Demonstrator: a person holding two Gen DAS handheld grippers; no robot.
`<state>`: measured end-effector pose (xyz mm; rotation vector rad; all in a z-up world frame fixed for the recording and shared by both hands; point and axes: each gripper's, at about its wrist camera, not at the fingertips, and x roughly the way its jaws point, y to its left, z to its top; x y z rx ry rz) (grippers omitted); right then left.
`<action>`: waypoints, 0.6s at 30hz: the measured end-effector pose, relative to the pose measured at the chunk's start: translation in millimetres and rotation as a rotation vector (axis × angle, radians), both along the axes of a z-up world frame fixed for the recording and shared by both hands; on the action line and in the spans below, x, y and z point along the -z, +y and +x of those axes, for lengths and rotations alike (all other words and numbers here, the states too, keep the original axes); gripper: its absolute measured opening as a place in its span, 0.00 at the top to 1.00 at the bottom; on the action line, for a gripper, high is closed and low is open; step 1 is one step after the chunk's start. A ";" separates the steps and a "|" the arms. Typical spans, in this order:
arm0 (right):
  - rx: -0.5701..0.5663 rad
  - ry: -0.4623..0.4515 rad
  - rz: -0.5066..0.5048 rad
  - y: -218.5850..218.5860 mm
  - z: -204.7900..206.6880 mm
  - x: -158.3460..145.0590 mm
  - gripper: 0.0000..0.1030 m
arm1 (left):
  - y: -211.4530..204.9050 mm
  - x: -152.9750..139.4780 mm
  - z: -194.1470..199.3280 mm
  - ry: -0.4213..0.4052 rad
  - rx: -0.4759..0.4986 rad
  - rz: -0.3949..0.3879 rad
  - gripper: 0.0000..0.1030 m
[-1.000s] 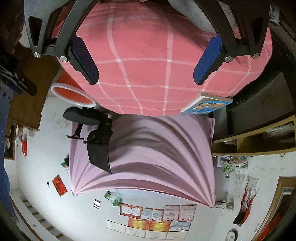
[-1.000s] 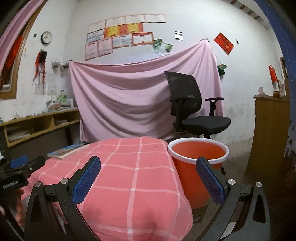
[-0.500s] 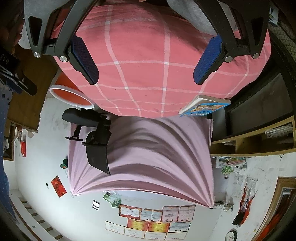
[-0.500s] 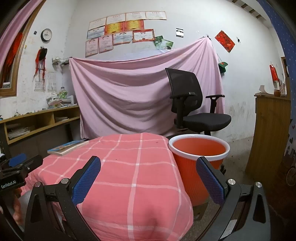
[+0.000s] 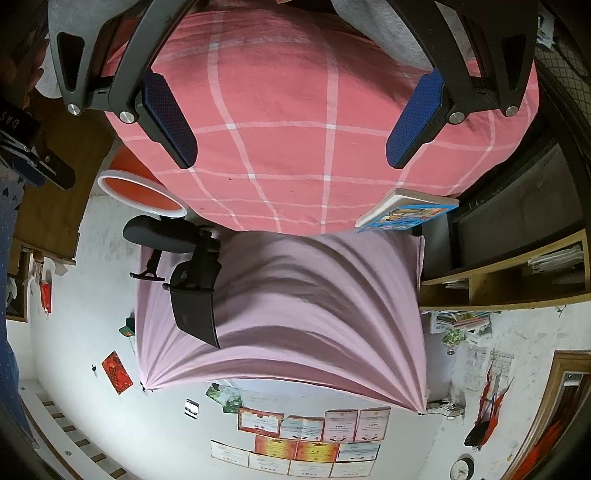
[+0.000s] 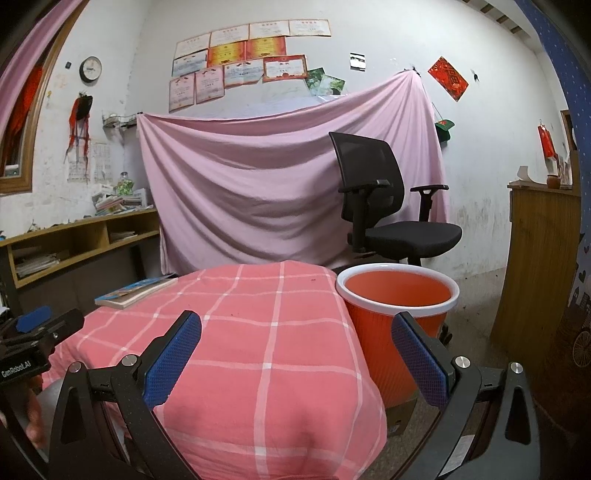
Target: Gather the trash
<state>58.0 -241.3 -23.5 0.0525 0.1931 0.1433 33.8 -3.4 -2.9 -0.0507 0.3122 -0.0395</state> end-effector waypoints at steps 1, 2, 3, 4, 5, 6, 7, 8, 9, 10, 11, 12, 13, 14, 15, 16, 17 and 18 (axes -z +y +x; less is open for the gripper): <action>0.000 0.000 0.000 0.1 -0.4 0.1 0.00 | -0.3 0.1 -0.3 0.000 -0.001 0.000 0.03; 0.000 0.000 0.000 0.1 -0.1 -0.1 0.00 | -0.4 0.1 -0.3 0.000 0.000 0.000 0.03; 0.000 0.001 0.000 0.2 -0.2 0.0 0.00 | -0.4 0.1 0.0 0.002 0.000 -0.002 0.03; 0.000 0.002 0.000 0.3 -0.4 0.0 0.00 | -0.3 0.0 0.1 0.003 0.001 -0.002 0.03; 0.001 0.003 0.001 0.8 0.1 0.0 0.00 | 0.7 0.4 -0.6 0.003 0.000 -0.003 0.03; 0.001 0.004 0.002 1.1 0.1 1.1 0.00 | 0.5 0.3 -0.5 0.003 0.001 -0.003 0.03; 0.001 0.005 0.002 1.1 -0.5 1.4 0.00 | 0.5 0.4 -0.6 0.002 0.001 -0.002 0.03; 0.001 0.005 0.002 1.4 -0.6 2.4 0.00 | 0.3 0.3 -0.5 0.002 0.001 -0.002 0.03; 0.001 0.005 0.003 1.4 -0.9 2.7 0.00 | -0.1 0.4 -0.6 0.002 0.000 -0.002 0.03; 0.001 0.005 0.002 1.2 -0.4 2.5 0.00 | -0.2 0.4 -0.5 0.002 0.000 -0.002 0.03; 0.001 0.006 0.002 1.2 -0.5 2.5 0.00 | -0.5 0.5 -0.7 0.002 0.000 -0.002 0.03; 0.000 0.006 0.002 1.1 -0.3 2.5 0.00 | -0.4 0.5 -0.6 0.003 0.000 -0.003 0.03; 0.000 0.007 0.002 1.2 -0.8 2.8 0.00 | -0.6 0.5 -0.8 0.002 -0.001 -0.003 0.03; 0.000 0.007 0.002 1.3 -1.3 2.7 0.00 | -0.5 0.5 -0.8 0.002 -0.001 -0.003 0.03; 0.000 0.006 0.002 1.3 -0.9 2.4 0.00 | -0.7 0.5 -0.7 0.003 -0.001 -0.003 0.03; 0.000 0.006 0.002 1.3 -0.6 2.2 0.00 | -0.5 0.5 -0.7 0.003 0.000 -0.003 0.03; 0.001 0.006 0.002 1.4 -0.6 2.2 0.00 | -0.3 0.5 -0.7 0.003 0.000 -0.003 0.03; 0.001 0.007 0.002 1.5 -0.8 2.3 0.00 | -0.5 0.5 -0.7 0.003 0.000 -0.002 0.03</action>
